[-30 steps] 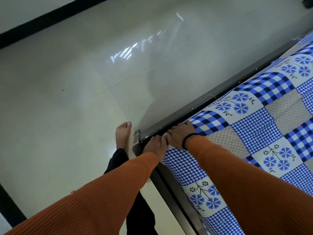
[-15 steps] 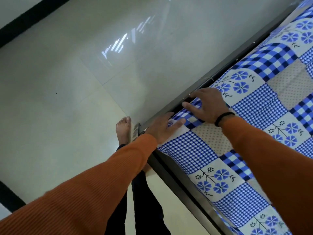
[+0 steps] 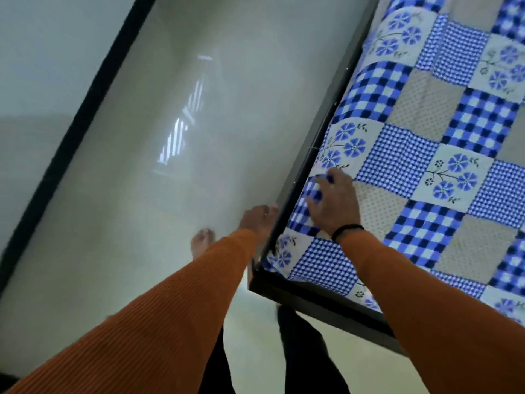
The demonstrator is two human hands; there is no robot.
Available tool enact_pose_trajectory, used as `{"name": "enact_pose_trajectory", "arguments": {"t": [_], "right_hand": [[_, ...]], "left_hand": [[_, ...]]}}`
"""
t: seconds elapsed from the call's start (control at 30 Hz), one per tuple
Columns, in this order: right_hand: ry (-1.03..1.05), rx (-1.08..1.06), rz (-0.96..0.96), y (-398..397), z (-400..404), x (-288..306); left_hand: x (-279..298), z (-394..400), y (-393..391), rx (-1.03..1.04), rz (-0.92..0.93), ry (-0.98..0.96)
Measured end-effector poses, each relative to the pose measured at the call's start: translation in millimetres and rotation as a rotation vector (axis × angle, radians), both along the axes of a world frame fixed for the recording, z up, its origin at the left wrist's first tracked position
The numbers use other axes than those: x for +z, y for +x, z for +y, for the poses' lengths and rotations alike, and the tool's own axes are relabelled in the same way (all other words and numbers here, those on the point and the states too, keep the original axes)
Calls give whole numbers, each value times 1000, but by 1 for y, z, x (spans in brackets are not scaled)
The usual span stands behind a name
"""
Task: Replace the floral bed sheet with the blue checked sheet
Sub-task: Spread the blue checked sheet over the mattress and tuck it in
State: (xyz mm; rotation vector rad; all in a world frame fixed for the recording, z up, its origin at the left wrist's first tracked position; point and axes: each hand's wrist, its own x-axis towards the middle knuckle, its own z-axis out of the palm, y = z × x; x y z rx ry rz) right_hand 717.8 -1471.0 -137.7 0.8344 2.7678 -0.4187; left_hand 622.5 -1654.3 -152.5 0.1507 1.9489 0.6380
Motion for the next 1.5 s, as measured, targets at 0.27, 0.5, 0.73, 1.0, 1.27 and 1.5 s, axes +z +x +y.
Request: {"name": "enact_pose_trajectory", "arguments": {"t": [0.27,0.5,0.73,1.0,1.27,1.5], "right_hand": [[-134,-736,-212,-51,14,14],[-196,-733,-276,-66,4,15],[-305,-796,-343,-79,45,27],[-284,-1127,-171,-153,135,25],[-320,-1310,-275,-194,140,11],[-420,-2055,250,-234,120,4]], "left_hand": [[45,53,-152,-390,266,156],[67,160,-190,-756,289,160],[43,295,-192,-813,306,20],[14,410,-232,-703,117,-47],[-8,449,-275,-1126,85,8],[-17,463,-283,-950,-17,-150]]}}
